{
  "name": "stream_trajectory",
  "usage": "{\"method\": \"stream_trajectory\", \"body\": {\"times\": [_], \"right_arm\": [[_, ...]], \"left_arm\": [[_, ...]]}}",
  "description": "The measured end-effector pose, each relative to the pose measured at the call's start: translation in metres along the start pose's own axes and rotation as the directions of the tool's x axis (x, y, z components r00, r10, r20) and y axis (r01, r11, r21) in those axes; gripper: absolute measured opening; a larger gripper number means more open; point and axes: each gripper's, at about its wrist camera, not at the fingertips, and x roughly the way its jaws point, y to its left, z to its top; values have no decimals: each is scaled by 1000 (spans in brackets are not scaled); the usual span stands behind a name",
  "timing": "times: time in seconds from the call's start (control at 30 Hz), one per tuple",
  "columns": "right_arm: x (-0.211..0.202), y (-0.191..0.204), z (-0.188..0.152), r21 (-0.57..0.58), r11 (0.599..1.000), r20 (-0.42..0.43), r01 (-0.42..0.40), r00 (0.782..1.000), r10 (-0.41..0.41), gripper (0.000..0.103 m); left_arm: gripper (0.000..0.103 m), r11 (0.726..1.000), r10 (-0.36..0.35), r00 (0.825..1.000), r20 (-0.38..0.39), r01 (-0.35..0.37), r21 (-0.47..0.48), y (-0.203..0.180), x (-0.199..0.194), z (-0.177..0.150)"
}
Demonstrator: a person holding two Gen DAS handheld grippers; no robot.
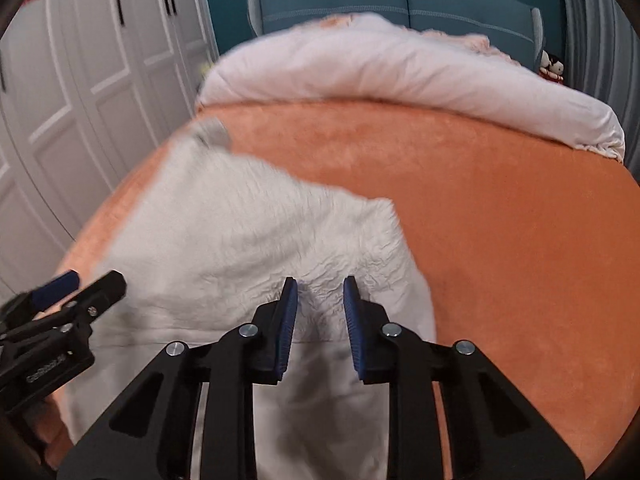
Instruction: Fold large clothes
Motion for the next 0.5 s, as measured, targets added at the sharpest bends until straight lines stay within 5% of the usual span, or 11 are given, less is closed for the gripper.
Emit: {"method": "stream_trajectory", "body": {"times": [0.2,0.5], "right_arm": [[28,5,-29,-27,999,54,42,998,-40,21],[45,-7,-52,16,1000,133,1,991,-3,20]], "left_arm": [[89,998,25,997,77,-29,55,-6,18,-16],[91,995,44,988,148,-56,78,-14,28,-31]]}}
